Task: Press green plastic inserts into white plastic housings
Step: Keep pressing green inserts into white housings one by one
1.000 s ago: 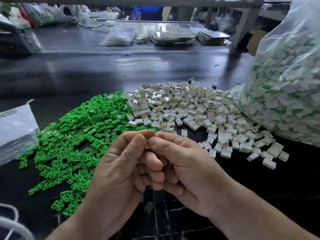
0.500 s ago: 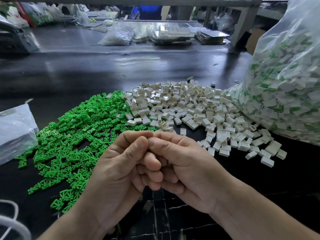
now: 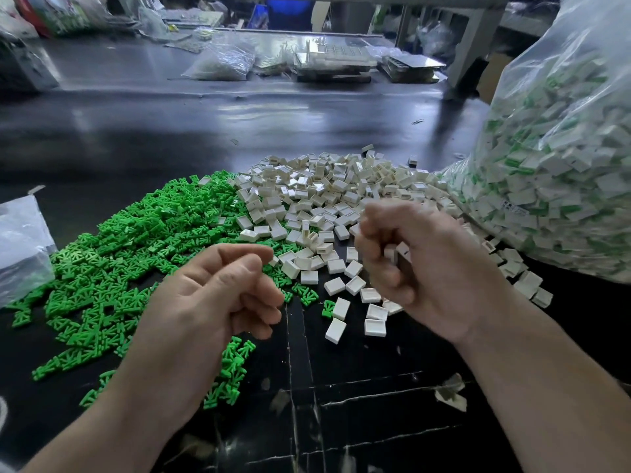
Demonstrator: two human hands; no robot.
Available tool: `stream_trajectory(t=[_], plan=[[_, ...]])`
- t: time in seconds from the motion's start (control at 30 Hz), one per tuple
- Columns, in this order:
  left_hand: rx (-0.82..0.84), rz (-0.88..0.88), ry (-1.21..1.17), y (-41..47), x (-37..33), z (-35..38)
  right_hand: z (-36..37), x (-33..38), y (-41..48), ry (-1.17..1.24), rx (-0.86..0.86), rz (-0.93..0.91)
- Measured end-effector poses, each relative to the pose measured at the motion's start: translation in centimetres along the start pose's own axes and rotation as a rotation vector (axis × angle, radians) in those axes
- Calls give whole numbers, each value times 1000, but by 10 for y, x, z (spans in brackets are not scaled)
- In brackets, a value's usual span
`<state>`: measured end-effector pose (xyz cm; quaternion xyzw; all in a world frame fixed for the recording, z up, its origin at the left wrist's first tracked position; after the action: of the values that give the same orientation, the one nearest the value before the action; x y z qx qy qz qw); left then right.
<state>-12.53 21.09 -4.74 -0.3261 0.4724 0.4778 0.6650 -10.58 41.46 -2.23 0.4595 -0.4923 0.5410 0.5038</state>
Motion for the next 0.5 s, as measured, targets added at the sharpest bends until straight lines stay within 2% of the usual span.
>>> stream_trajectory(t=[0.07, 0.1, 0.2, 0.3, 0.5], plan=[[-8, 76, 344, -7, -3, 6, -3, 4, -6, -660, -60, -26], [-8, 135, 523, -10, -4, 9, 2, 4, -10, -941, -24, -29], [30, 315, 920, -16, -7, 23, 18, -8, -18, -1420, 125, 66], [119, 371, 1133, -14, -3, 32, 28, -13, -18, -1603, 146, 68], [317, 451, 1462, -11, 11, 55, 31, -20, -9, -1632, 80, 38]])
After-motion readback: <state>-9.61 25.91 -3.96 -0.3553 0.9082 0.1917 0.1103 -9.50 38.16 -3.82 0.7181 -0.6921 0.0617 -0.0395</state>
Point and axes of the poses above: each hand's wrist, its own y-axis towards the middle knuckle, its own z-axis out of the palm, x = y × z, the point moved 7 cm from there along y, towards the middle knuckle, and after that the axes turned 9 degrees about -y, right-handed, at the moved point
